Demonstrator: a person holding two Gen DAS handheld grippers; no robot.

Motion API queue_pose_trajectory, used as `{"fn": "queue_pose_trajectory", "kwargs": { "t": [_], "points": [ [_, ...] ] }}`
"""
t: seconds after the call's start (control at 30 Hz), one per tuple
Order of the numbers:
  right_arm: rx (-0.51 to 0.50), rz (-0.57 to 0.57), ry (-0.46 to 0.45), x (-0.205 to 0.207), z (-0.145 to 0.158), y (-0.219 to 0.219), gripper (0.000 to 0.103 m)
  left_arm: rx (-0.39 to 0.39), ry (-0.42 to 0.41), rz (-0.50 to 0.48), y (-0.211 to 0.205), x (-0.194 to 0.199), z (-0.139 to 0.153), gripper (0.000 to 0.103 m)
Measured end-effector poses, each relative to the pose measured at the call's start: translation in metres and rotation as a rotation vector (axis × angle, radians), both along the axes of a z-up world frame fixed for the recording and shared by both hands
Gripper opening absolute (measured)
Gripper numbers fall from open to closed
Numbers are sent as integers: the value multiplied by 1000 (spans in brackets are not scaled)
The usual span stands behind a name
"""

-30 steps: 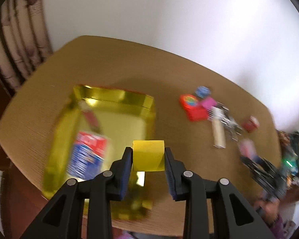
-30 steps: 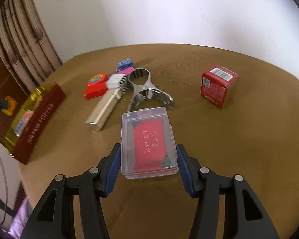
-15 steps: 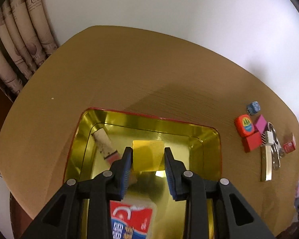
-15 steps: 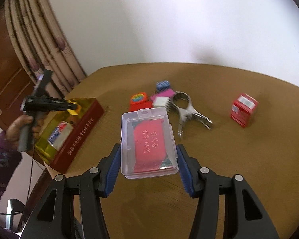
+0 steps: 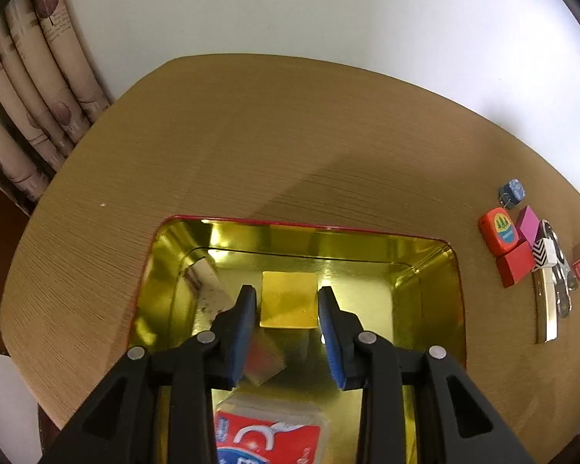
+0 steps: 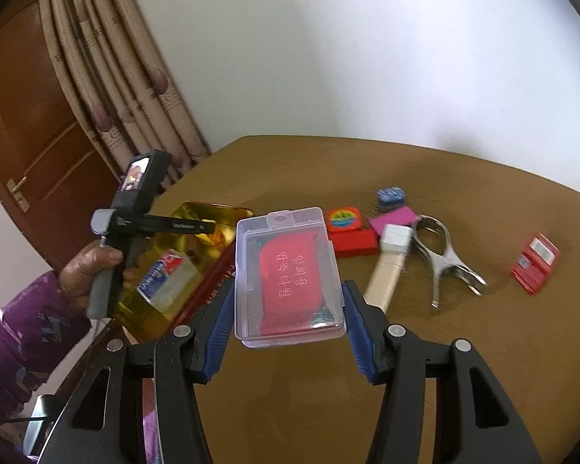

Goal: Organize rigid objects
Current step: 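Release the yellow cube into the tin with the left tool while the right tool carries the clear box, then lower the clear red-card box into the tin and open the right tool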

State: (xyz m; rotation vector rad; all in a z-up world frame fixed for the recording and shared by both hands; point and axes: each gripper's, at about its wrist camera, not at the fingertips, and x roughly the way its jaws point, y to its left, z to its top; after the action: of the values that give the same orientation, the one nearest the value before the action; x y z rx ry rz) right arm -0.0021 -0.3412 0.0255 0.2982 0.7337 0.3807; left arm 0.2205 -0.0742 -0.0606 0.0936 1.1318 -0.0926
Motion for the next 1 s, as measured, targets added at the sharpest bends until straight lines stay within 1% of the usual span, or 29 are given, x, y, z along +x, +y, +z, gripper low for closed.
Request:
{"fn": "queue_pose_trajectory", "kwargs": {
  "t": [0.03, 0.1, 0.13, 0.2, 0.23, 0.33, 0.4, 0.43, 0.47, 0.53, 0.57, 0.6, 0.67, 0.77, 0.83, 0.87, 0.9, 1.0],
  "points": [
    [9, 9, -1, 2, 3, 4, 51, -8, 1, 12, 1, -5, 3, 33],
    [21, 33, -9, 8, 9, 15, 51, -85, -34, 37, 10, -20, 18, 33],
    [24, 53, -14, 13, 13, 24, 51, -105, -57, 47, 13, -29, 25, 34],
    [26, 81, -22, 22, 18, 40, 51, -132, -106, 71, 21, -51, 39, 37],
    [25, 99, -21, 29, 20, 51, 51, -142, -115, 78, 25, -61, 44, 37],
    [56, 137, 8, 51, 15, 76, 51, -209, -131, 113, 42, -92, 56, 37],
    [47, 154, 22, 67, 9, 94, 51, -250, -122, 145, 53, -113, 56, 37],
    [64, 163, -5, 72, 6, 99, 51, -269, -117, 158, 59, -123, 56, 37],
    [58, 172, 4, 79, 4, 107, 51, -278, -123, 177, 64, -134, 55, 37],
    [58, 189, 30, 94, -4, 124, 51, -260, -135, 213, 72, -152, 51, 37],
    [43, 192, 35, 100, -7, 132, 51, -250, -135, 222, 74, -160, 48, 37],
    [26, 191, 40, 105, -10, 140, 51, -240, -133, 224, 76, -165, 46, 37],
    [22, 194, 62, 118, -16, 154, 51, -205, -126, 227, 79, -173, 40, 37],
    [-8, 168, 87, 134, -27, 170, 51, -190, -152, 227, 84, -178, 38, 37],
    [-21, 144, 107, 141, -35, 179, 51, -142, -157, 212, 83, -178, 36, 37],
    [-25, 139, 112, 142, -36, 181, 51, -132, -155, 207, 83, -178, 35, 37],
    [-29, 134, 118, 143, -40, 184, 51, -135, -156, 204, 82, -177, 34, 37],
    [-48, 106, 138, 146, -50, 189, 52, -177, -149, 199, 88, -178, 34, 37]
  ]
}}
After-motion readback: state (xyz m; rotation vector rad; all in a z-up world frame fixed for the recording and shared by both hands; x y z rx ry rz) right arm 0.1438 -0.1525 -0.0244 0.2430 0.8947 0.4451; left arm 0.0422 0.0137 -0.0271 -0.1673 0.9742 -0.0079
